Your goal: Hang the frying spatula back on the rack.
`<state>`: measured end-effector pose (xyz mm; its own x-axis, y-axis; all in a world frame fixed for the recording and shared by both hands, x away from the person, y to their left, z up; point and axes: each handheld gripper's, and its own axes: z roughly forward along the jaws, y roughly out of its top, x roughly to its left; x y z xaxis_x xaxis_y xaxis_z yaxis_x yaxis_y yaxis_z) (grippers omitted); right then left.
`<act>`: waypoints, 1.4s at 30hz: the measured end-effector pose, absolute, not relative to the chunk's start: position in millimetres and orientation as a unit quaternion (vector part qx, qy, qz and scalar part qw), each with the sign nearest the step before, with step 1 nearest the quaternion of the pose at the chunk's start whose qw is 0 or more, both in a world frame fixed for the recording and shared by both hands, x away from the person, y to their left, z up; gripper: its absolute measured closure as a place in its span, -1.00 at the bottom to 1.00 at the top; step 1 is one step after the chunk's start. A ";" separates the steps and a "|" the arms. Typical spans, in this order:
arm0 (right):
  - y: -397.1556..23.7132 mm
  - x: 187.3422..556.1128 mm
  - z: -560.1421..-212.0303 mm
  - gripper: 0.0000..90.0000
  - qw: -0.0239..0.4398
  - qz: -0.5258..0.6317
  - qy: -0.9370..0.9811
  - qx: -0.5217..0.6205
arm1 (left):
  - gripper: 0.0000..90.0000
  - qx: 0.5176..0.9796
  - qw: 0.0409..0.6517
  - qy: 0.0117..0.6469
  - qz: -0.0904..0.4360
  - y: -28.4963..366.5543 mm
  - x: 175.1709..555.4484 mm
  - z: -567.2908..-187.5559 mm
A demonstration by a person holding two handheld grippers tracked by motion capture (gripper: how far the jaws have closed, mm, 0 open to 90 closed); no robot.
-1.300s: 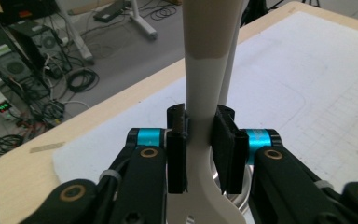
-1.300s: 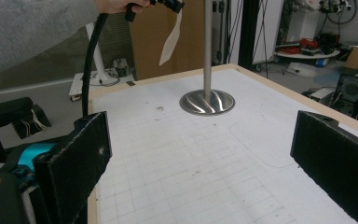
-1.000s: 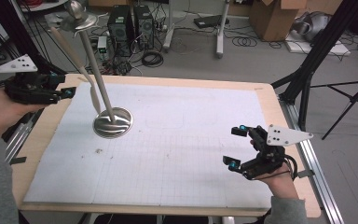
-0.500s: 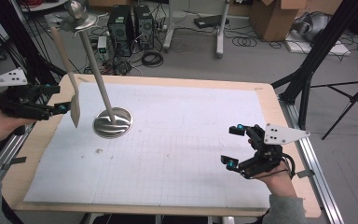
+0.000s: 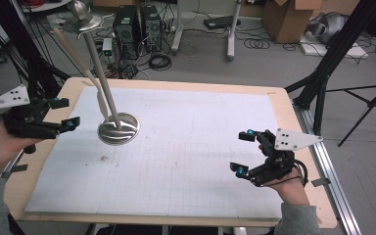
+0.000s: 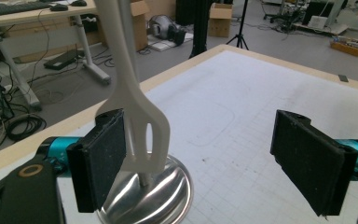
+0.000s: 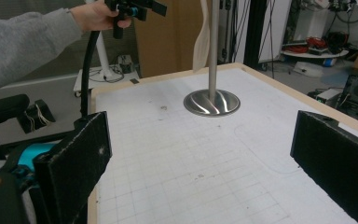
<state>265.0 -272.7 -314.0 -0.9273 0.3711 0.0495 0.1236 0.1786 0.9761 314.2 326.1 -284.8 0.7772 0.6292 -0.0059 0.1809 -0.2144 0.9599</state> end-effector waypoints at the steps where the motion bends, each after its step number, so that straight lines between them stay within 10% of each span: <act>1: -272.3 264.6 -313.9 -0.91 0.098 0.620 0.761 0.162 | -0.58 0.752 0.570 0.267 0.197 324.4 312.3 -286.4; 42: -273.4 268.0 -315.3 -0.91 0.095 0.621 0.760 0.165 | -0.59 0.755 0.569 0.248 0.213 297.3 270.5 -325.0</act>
<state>268.0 -273.4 -315.3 -0.9274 0.3693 0.0603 0.1328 0.1740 0.9757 270.5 297.3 -325.0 0.7863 0.6166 0.0391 0.1320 -0.2294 0.9643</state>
